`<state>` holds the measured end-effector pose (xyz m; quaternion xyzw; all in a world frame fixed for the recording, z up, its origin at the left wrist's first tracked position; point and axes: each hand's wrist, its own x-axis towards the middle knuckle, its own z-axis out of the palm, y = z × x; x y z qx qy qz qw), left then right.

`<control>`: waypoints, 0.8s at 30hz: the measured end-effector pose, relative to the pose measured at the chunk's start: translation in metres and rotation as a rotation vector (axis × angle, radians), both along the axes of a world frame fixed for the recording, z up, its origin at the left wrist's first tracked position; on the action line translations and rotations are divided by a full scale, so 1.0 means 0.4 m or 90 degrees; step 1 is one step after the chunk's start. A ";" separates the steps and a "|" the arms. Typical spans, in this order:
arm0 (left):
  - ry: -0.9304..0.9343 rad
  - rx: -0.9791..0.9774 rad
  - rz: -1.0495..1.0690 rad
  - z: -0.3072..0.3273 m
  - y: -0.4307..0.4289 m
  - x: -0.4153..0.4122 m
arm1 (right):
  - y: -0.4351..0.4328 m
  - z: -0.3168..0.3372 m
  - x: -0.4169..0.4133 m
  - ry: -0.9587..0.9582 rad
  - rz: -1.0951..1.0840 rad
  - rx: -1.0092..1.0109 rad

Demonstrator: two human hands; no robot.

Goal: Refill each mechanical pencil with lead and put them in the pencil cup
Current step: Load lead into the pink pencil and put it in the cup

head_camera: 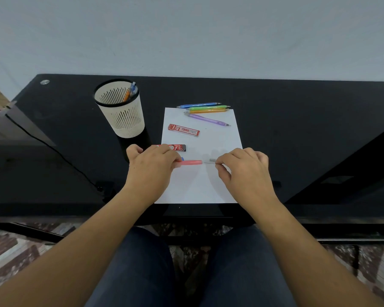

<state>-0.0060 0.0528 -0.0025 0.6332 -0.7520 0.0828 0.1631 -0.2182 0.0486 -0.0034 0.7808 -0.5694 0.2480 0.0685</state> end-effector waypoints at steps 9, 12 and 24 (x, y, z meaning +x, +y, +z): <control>0.003 -0.016 -0.004 -0.006 0.001 0.002 | 0.005 0.005 0.007 -0.004 0.010 -0.007; 0.009 -0.014 -0.007 -0.007 0.002 0.002 | 0.007 0.005 0.008 -0.005 0.013 -0.006; 0.013 0.002 -0.027 0.002 0.011 -0.015 | 0.007 0.001 0.026 0.008 0.034 -0.003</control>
